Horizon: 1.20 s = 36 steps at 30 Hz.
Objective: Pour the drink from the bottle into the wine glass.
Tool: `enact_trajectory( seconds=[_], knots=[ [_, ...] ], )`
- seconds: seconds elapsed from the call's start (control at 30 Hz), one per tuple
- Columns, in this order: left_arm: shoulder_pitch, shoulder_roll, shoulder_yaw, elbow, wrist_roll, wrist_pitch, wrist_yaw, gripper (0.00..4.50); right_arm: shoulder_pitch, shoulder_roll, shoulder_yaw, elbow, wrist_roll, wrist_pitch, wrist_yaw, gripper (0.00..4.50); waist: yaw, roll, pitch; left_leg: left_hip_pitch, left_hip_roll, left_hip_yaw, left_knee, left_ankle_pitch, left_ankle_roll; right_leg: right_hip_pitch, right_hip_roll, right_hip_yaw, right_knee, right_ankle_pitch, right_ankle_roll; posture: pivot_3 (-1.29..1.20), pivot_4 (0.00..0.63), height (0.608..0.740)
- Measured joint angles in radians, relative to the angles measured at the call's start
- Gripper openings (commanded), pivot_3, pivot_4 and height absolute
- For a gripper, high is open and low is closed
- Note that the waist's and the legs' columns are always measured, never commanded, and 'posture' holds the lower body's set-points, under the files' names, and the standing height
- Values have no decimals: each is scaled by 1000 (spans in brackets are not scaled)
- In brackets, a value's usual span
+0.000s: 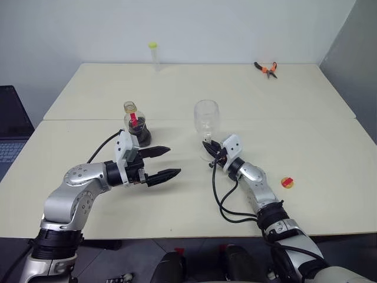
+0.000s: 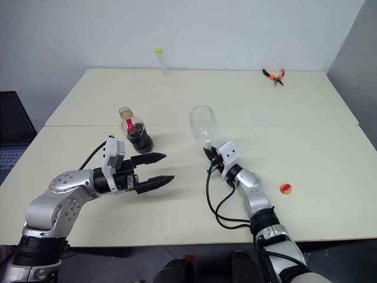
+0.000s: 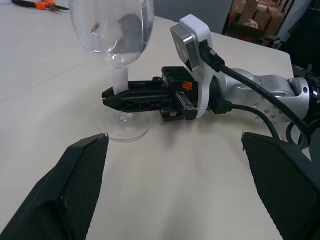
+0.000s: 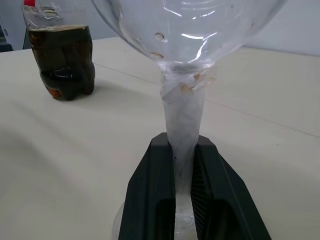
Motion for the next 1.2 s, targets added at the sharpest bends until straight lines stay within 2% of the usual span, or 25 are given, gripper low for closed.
enact_trajectory(
  seconds=[0.37,0.43,0.5,0.8,1.2],
  knots=[
    [-6,-1,46,-72,-19,-7,53,4500,12,-2,-4,-3,20,0,17,149,-2,0,0,0,0,0,0,0,0,0,0,0,0,0,0,0,150,740],
    [-5,-1,46,-79,-22,-7,55,4500,16,-3,-5,-5,24,-1,22,874,-2,0,0,0,0,0,0,0,0,0,0,0,0,0,0,0,150,740],
    [-5,-1,46,-79,-22,-7,58,4500,22,-5,-4,-5,26,0,24,1360,-2,0,0,0,0,0,0,0,0,0,0,0,0,0,0,0,150,740],
    [-5,-1,46,-79,-22,-7,72,4500,42,-24,8,-14,2,1,19,4470,-2,0,0,0,0,0,0,0,0,0,0,0,0,0,0,0,150,740],
    [-14,-7,42,-79,4,-42,75,4500,58,-49,26,-54,-47,22,-11,4470,8,0,0,0,-1,0,0,0,0,1,0,0,0,0,0,0,150,740]
  ],
)
